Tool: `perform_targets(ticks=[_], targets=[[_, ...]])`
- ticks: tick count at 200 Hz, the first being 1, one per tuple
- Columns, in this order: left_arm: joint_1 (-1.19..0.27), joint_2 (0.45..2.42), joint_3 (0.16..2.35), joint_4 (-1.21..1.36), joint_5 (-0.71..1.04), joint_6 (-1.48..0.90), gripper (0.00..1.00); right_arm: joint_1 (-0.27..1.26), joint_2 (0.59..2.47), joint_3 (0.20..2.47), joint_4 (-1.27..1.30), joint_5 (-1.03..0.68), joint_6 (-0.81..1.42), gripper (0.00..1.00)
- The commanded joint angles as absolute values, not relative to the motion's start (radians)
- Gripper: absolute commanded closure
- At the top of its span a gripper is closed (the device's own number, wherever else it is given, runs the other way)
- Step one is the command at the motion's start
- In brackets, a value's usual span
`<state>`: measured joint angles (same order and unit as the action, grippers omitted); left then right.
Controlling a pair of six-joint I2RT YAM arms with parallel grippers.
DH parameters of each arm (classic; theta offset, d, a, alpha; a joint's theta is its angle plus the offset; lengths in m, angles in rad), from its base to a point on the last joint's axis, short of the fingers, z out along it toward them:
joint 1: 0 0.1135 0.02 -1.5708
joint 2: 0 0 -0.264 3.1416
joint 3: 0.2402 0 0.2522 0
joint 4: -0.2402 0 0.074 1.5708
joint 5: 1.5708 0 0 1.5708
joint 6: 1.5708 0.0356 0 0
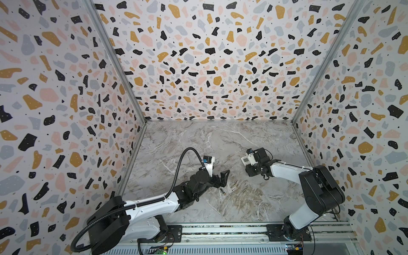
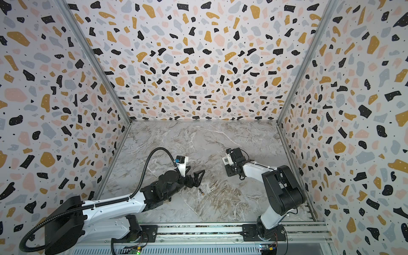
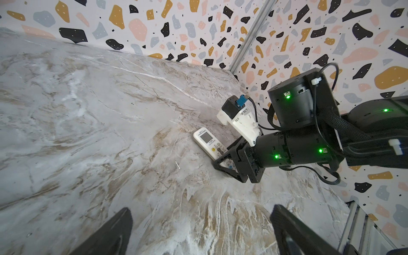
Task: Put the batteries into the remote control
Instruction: 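Lift the remote with the right gripper toward the left gripper while the left gripper approaches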
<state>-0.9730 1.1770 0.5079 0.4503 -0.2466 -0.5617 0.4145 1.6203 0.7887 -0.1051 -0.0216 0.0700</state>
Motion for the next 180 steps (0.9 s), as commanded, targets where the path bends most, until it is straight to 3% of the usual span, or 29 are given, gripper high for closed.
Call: perform_targets(ticks=[1,41,95,131,180], targets=[[-0.983,1.161,0.535,0.482,-0.259,-0.566,0.0,0.421,1.591,0.797,-0.135,-0.017,0.06,0.58],[-0.982,1.14,0.532,0.494,-0.223,-0.581,0.0,0.423,1.499,0.757,-0.097,-0.114,0.053,0.73],[-0.982,1.04,0.513,0.547,-0.129,-0.601,0.0,0.423,1.229,0.639,0.072,-0.44,0.094,0.84],[-0.982,1.001,0.532,0.586,0.066,-0.578,0.0,0.439,1.065,0.571,0.184,-0.602,0.158,0.86],[-0.983,0.994,0.569,0.55,0.146,-0.543,0.06,0.469,0.936,0.545,0.264,-0.813,0.231,0.89]])
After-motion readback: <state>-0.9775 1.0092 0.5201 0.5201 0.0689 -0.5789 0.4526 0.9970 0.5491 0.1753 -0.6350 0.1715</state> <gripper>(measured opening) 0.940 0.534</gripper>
